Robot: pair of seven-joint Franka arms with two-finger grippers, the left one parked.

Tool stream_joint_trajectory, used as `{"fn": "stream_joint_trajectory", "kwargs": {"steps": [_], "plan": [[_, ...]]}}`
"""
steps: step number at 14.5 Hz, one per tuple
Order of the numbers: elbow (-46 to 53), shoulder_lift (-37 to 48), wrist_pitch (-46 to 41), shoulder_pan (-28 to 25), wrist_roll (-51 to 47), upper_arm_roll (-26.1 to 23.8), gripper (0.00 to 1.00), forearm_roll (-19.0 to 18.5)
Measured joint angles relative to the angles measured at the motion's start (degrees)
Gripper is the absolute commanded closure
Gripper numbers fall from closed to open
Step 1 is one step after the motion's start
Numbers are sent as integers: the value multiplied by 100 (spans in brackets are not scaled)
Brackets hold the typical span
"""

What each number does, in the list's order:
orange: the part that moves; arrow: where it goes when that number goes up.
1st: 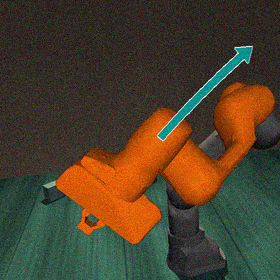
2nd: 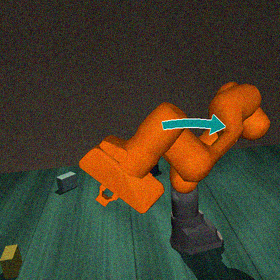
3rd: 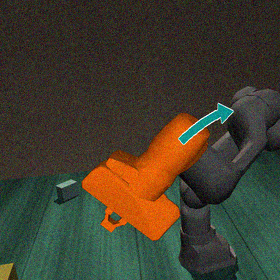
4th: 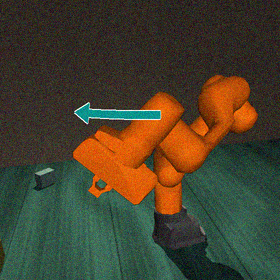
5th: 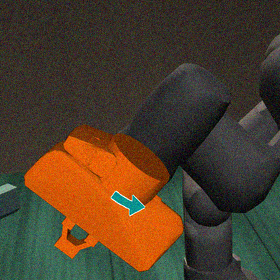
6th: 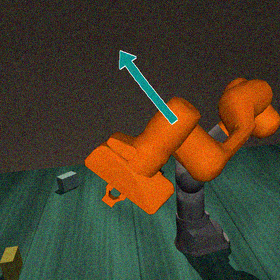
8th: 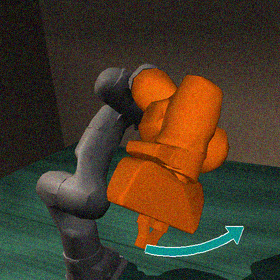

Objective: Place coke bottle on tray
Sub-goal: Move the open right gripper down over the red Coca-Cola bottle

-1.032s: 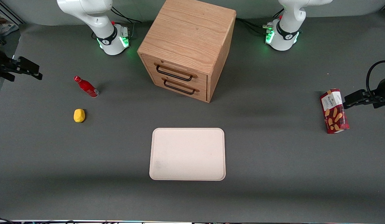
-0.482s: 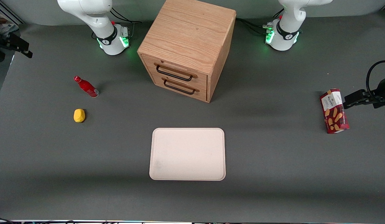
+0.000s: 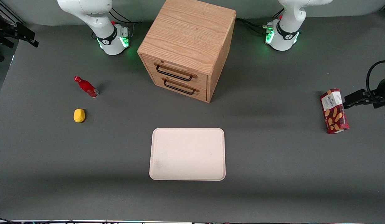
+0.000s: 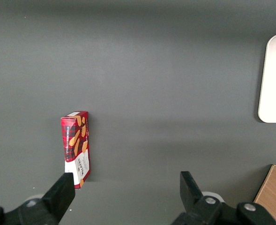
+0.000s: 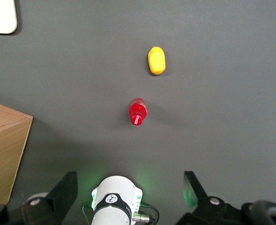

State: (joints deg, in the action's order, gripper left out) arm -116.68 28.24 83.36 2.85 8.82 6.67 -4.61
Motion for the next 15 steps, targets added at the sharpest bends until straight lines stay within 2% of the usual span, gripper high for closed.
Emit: {"fn": "stream_joint_trajectory", "kwargs": {"steps": [6, 15], "plan": [[-905, -5, 1010, -4, 5, -3, 0, 0], [-2739, -90, 3203, -8, 5, -9, 0, 0]]}}
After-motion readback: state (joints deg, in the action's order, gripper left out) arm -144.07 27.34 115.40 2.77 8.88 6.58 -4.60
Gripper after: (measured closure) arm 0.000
